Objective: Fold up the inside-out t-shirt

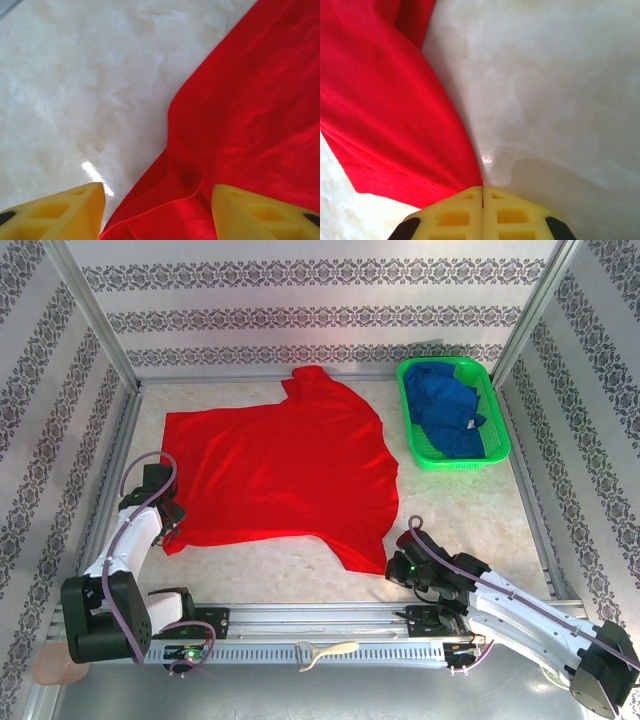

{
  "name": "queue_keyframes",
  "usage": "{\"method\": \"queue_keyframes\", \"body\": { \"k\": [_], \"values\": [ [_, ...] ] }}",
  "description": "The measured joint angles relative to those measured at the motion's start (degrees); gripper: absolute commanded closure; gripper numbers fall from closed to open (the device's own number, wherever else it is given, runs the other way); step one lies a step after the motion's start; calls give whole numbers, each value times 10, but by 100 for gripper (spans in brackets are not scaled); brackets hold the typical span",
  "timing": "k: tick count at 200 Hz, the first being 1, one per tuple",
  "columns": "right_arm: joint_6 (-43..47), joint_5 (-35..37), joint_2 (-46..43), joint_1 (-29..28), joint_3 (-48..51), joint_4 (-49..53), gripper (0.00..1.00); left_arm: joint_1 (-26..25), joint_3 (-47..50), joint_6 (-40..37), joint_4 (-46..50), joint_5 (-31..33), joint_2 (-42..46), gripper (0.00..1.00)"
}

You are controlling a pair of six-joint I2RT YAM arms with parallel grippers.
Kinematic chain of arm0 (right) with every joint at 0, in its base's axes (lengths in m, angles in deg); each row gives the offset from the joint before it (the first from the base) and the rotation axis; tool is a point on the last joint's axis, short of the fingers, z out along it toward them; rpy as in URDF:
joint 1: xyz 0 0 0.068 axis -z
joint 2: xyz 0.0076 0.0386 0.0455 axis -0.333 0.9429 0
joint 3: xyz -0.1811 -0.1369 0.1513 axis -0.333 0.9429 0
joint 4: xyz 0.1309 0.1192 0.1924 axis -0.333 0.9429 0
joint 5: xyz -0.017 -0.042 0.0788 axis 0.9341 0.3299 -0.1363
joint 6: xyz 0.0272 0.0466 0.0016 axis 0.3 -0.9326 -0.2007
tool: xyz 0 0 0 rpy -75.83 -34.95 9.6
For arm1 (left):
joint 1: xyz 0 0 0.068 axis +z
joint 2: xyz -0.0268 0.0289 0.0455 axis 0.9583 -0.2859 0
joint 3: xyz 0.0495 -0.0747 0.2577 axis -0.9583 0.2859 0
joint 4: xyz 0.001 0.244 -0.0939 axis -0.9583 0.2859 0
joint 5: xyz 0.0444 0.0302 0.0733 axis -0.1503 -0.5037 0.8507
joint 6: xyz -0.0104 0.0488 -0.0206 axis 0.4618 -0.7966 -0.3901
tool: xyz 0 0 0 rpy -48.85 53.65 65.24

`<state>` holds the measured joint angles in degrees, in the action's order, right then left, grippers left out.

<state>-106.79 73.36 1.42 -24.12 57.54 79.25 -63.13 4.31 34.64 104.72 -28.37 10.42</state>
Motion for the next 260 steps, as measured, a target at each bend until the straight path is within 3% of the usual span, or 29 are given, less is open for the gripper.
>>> {"method": "queue_keyframes", "body": {
  "k": [74,105,124,134,163,212,260],
  "values": [
    [17,-22,7,30,0,0,100,0,0,-4,-6,-12,-65,50],
    [19,-27,9,37,0,0,100,0,0,-7,-10,-13,-85,70],
    [19,-31,9,40,0,0,100,0,0,-4,-13,-13,-92,93],
    [19,-33,9,43,0,0,100,0,0,-8,-14,-12,-92,100],
    [19,-37,10,48,0,0,100,0,0,-2,-12,-12,-73,100],
    [29,-37,-5,52,-33,26,100,0,-3,16,7,-5,49,100],
    [34,-30,-51,60,-91,67,100,3,-4,31,22,-4,115,100]
  ]
}}
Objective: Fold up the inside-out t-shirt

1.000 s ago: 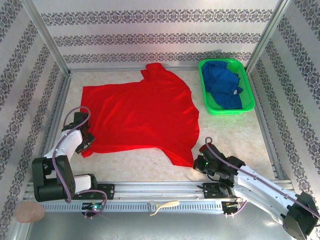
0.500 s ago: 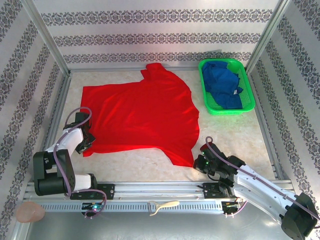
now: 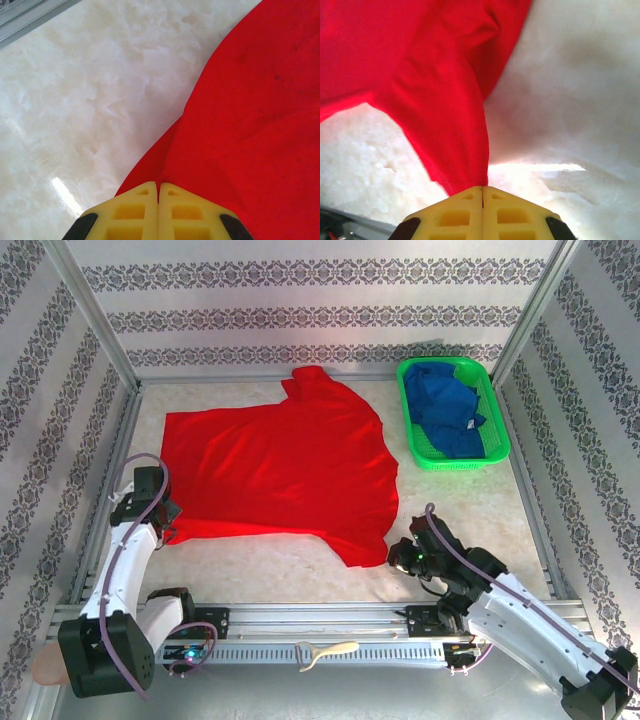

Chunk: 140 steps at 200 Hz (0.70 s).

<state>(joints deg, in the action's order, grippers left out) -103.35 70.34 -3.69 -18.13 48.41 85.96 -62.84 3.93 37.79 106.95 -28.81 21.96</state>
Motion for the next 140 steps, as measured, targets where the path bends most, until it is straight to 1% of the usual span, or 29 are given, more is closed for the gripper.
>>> {"method": "queue_keyframes", "body": {
  "k": [45,54,57,61,68,73,85,93,107,140],
  "values": [
    [0,2,-11,8,-38,15,100,5,2,19,-1,-13,75,100],
    [0,2,-11,11,-42,12,100,5,8,23,-6,-22,91,92],
    [0,1,-10,11,-42,12,100,5,10,25,-7,-24,95,87],
    [0,1,-9,11,-43,10,100,5,15,26,-9,-28,101,80],
    [0,1,-7,11,-43,8,100,5,26,28,-14,-34,108,63],
    [0,0,-7,11,-43,7,100,5,35,30,-17,-41,111,55],
    [-1,-1,-6,11,-43,7,100,5,56,38,-21,-57,113,44],
    [-1,-1,-7,11,-42,7,100,5,68,41,-22,-69,109,41],
    [-2,-2,-10,11,-40,3,100,5,84,49,-22,-86,101,40],
    [-9,-2,-25,9,-25,1,100,5,92,64,-13,-103,101,33]
  ]
}}
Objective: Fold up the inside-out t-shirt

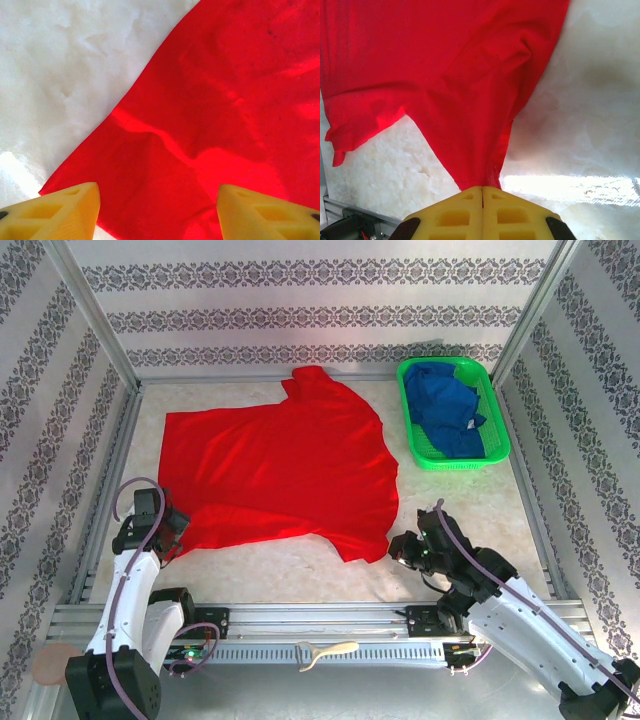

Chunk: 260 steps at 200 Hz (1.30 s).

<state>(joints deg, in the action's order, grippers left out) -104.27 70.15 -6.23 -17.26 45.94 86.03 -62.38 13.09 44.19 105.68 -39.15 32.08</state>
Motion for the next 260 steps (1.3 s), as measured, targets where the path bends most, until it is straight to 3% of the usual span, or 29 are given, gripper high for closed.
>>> {"method": "queue_keyframes", "body": {
  "k": [35,67,75,130,149,186,220,260],
  "values": [
    [-8,2,4,-6,5,-9,100,0,16,43,23,3,-7,24],
    [-8,2,15,-7,5,-15,100,0,40,82,44,11,-22,22],
    [-8,2,16,-7,5,-15,100,0,43,89,47,14,-27,17],
    [-8,2,49,-7,4,-31,100,3,50,113,20,31,-97,18],
    [-8,2,55,-7,4,-35,100,3,47,113,14,42,-128,30],
    [-9,2,50,-7,4,-36,100,4,37,108,16,69,-155,100],
    [-11,1,37,-6,3,-36,100,7,39,94,-16,68,-134,100],
    [-10,-1,43,-3,-19,-34,100,7,25,65,-29,60,-48,100]
  ]
}}
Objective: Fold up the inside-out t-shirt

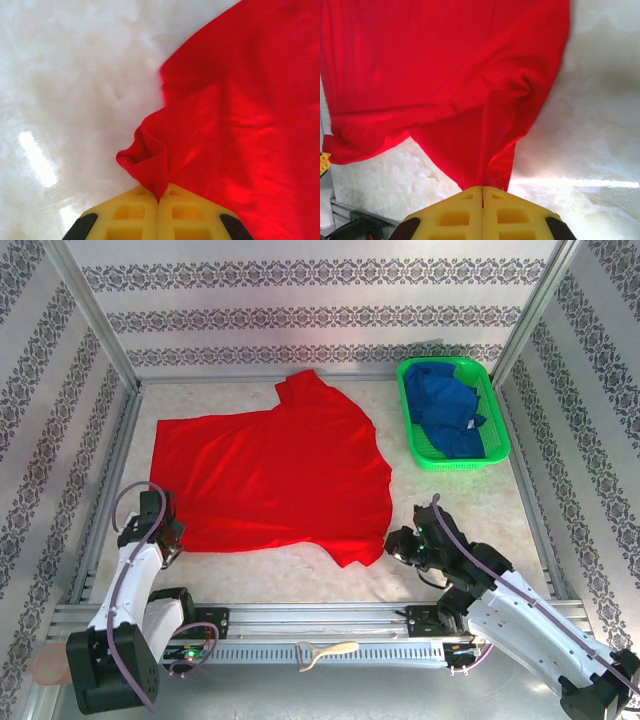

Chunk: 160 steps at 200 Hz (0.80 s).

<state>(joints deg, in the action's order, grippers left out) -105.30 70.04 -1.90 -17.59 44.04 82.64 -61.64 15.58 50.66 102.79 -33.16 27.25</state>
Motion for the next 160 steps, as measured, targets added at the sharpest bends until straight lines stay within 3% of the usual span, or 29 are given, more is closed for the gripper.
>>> {"method": "queue_keyframes", "body": {
  "k": [75,160],
  "values": [
    [39,-20,120,36,-110,-44,100,0,-47,-92,-9,-11,21,99],
    [130,-28,284,79,-267,-103,100,21,-93,-161,-72,-3,-72,95]
  ]
}}
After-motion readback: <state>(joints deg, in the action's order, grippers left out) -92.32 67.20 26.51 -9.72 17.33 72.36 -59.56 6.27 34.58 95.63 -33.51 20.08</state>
